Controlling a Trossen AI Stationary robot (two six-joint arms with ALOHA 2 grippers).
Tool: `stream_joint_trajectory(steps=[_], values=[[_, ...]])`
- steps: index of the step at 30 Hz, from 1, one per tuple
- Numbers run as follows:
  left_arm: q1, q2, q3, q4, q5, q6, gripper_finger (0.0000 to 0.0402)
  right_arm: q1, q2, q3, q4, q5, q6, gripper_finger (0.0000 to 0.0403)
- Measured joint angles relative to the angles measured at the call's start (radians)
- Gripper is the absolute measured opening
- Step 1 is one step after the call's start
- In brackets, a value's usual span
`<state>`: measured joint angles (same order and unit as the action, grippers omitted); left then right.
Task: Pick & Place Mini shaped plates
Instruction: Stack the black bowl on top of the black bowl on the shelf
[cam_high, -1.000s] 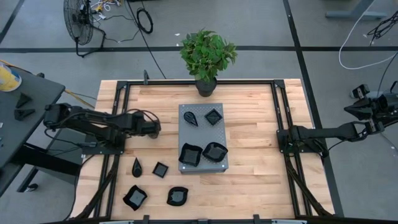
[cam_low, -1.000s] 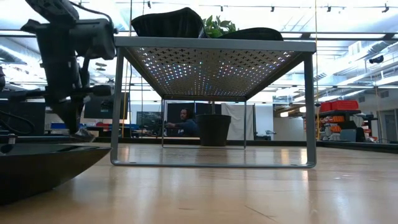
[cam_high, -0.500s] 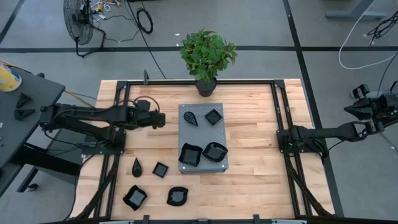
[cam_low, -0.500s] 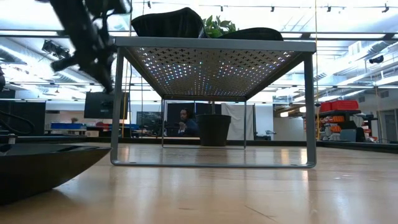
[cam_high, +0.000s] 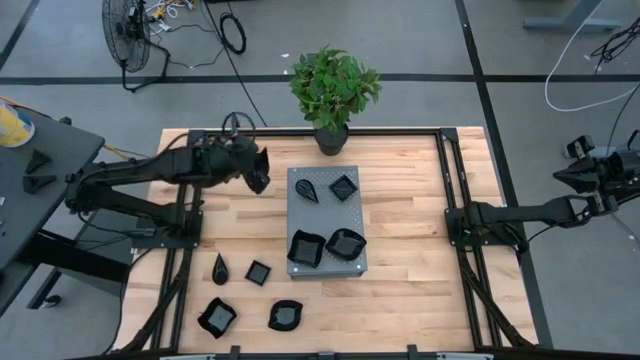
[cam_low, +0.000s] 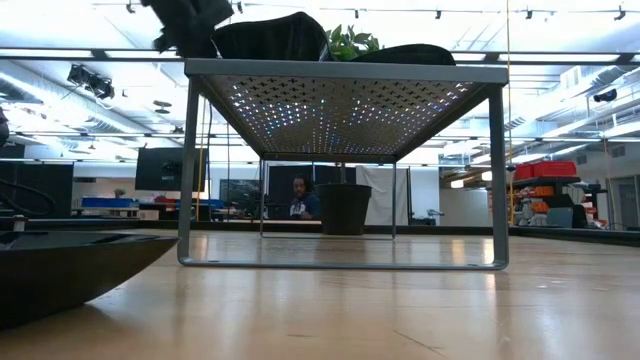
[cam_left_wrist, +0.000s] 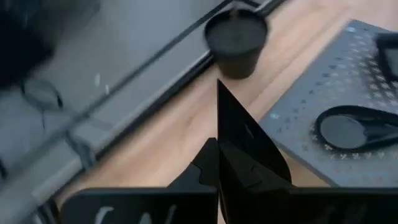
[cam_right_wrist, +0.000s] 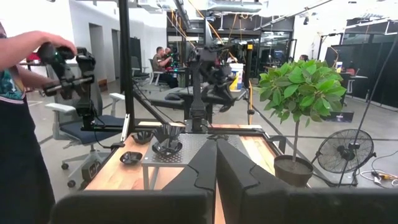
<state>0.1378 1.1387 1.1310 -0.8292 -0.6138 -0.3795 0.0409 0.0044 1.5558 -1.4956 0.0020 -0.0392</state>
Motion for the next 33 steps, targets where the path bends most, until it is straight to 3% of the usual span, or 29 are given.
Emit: stream_joint_trajectory(steps=[6, 12, 17, 22, 27, 33], values=[[0.065, 0.051, 0.082, 0.065, 0.147, 0.411, 0.0001, 0.0, 0.0, 0.0, 0.0, 0.0, 0.0, 0.0016], [0.12, 0.129, 0.148, 0.141, 0.297, 0.652, 0.0002, 0.0, 0.0, 0.0, 0.0, 0.0, 0.0, 0.0016], [0.142, 0.196, 0.209, 0.154, 0.541, 1.079, 0.0002, 0.0, 0.0, 0.0, 0.0, 0.0, 0.0, 0.0016], [0.14, 0.255, 0.252, 0.166, 0.631, 1.437, 0.0002, 0.0, 0.0, 0.0, 0.0, 0.0, 0.0, 0.0016], [0.138, 0.304, 0.287, 0.164, 0.713, 1.617, 0.0002, 0.0, 0.0, 0.0, 0.0, 0.0, 0.0, 0.0016], [0.138, 0.354, 0.297, 0.156, 0.81, 1.658, 0.0002, 0.0, 0.0, 0.0, 0.0, 0.0, 0.0, 0.0016]])
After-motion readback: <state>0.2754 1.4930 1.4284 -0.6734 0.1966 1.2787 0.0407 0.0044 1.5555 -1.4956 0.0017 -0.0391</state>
